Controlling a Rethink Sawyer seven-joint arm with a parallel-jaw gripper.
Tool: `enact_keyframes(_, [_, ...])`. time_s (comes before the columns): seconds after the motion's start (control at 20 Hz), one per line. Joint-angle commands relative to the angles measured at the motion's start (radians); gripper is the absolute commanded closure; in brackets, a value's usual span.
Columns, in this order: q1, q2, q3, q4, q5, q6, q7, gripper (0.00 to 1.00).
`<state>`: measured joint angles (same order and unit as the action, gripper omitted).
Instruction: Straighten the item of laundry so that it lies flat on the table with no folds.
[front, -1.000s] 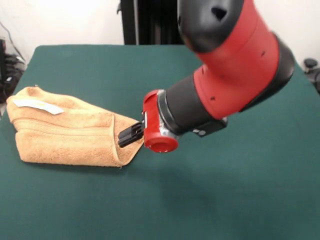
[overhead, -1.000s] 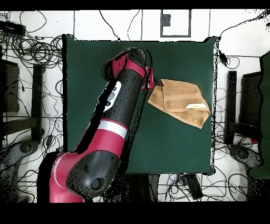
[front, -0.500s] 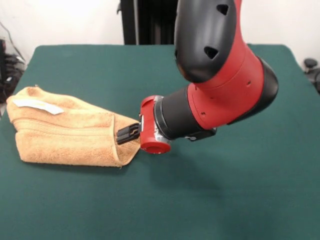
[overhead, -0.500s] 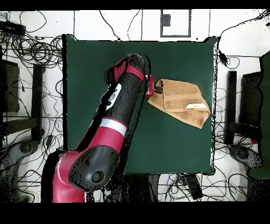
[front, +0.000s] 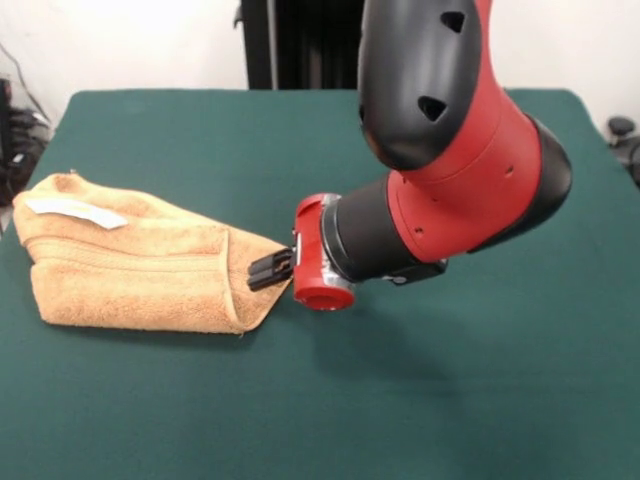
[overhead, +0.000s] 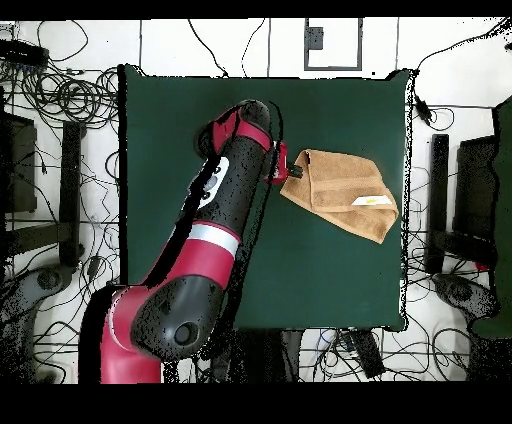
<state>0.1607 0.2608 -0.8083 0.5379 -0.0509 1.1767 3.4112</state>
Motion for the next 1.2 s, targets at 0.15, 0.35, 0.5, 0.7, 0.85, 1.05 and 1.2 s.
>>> enact_keyframes(0.15, [0.0,0.083,0.014,-0.089,0.092,0.117,0.318,1.0])
enact_keyframes(0.35, [-0.003,0.098,-0.018,-0.102,0.092,0.158,0.338,1.0])
enact_keyframes(0.5, [-0.006,0.107,-0.044,-0.118,0.089,0.2,0.334,1.0])
enact_keyframes(0.7, [-0.009,0.11,-0.074,-0.13,0.085,0.246,0.329,1.0])
enact_keyframes(0.85, [0.001,0.089,-0.089,-0.131,0.081,0.279,0.319,1.0])
enact_keyframes(1.05, [0.001,0.094,-0.091,-0.14,0.078,0.285,0.326,1.0])
enact_keyframes(1.2, [0.0,0.103,-0.088,-0.149,0.081,0.281,0.335,1.0])
